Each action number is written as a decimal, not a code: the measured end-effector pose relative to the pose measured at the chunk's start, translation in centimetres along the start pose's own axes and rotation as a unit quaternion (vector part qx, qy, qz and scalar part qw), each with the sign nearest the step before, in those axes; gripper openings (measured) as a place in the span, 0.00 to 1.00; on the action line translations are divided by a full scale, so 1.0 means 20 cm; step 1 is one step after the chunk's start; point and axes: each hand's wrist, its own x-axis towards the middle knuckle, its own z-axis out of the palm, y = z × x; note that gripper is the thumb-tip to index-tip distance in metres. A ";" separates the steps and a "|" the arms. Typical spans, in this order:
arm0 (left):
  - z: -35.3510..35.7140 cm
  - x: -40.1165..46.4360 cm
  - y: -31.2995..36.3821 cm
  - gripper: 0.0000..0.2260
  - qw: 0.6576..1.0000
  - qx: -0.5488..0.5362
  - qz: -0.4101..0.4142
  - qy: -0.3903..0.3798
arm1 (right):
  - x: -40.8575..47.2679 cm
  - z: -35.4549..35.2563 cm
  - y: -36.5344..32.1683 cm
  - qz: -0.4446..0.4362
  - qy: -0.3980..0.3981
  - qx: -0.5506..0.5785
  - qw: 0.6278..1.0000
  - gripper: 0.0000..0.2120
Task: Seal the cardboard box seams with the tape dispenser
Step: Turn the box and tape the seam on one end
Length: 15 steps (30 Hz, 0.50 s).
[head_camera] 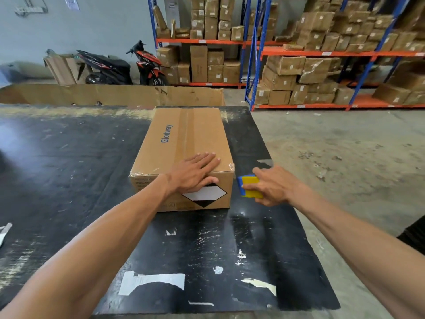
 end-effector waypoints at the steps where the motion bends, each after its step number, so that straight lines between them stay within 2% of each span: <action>1: -0.02 0.02 0.04 0.41 1.000 0.000 -0.028 0.005 | 0.00 0.00 -0.01 0.010 0.002 0.003 1.000 0.25; 5: -0.05 0.20 0.29 0.38 0.977 -0.036 -0.203 0.051 | 0.02 -0.06 0.06 0.073 0.016 0.028 0.997 0.24; 7: -0.03 0.30 0.40 0.37 0.956 -0.078 -0.281 0.037 | 0.03 -0.07 0.11 0.110 0.021 0.048 0.993 0.23; 11: 0.00 0.35 0.43 0.29 0.954 -0.068 -0.289 0.030 | 0.05 -0.02 0.14 0.180 0.057 0.101 0.977 0.23; 15: 0.02 0.30 0.36 0.28 0.968 -0.049 -0.246 0.016 | 0.05 -0.05 0.16 0.269 0.137 0.182 0.936 0.21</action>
